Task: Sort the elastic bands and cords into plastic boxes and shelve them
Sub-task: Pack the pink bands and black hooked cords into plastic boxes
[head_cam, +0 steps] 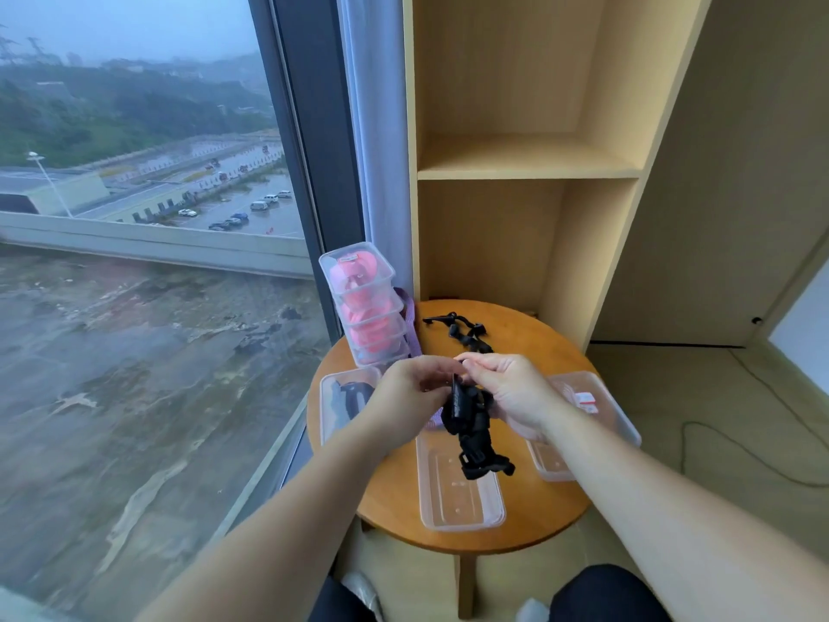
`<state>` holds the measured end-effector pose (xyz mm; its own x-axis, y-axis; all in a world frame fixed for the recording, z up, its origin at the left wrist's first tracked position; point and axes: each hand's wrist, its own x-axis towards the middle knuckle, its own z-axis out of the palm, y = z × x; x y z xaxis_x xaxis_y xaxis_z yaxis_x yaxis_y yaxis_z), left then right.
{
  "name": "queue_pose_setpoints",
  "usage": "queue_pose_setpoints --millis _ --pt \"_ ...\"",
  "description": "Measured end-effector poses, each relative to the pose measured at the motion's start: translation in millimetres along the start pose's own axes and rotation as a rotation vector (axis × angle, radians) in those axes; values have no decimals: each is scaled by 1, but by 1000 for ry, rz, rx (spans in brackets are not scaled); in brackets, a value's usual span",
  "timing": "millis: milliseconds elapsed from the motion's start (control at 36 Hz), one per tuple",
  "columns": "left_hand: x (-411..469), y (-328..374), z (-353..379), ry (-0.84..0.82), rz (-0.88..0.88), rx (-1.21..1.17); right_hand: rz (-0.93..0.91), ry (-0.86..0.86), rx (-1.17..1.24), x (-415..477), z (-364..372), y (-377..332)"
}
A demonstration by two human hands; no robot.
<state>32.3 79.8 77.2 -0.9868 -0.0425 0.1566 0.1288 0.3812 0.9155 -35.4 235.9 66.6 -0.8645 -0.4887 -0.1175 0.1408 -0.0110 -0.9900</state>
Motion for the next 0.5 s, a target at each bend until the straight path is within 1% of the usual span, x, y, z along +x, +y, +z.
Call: queue_pose_setpoints --millis 111,222,306,389,500 --pt "-9 -20 2 -8 -21 14 42 -5 -115 -1 5 17" --pt "-13 -42 6 -8 -83 63 95 -90 -258 -4 5 38" --pt "-13 -62 11 -9 -154 72 114 -158 -458 -5 1 53" --pt "-8 -79 18 -31 -229 70 154 -217 -480 -5 -3 69" --pt "-1 -96 29 -80 -262 109 170 -225 -655 2 -9 88"
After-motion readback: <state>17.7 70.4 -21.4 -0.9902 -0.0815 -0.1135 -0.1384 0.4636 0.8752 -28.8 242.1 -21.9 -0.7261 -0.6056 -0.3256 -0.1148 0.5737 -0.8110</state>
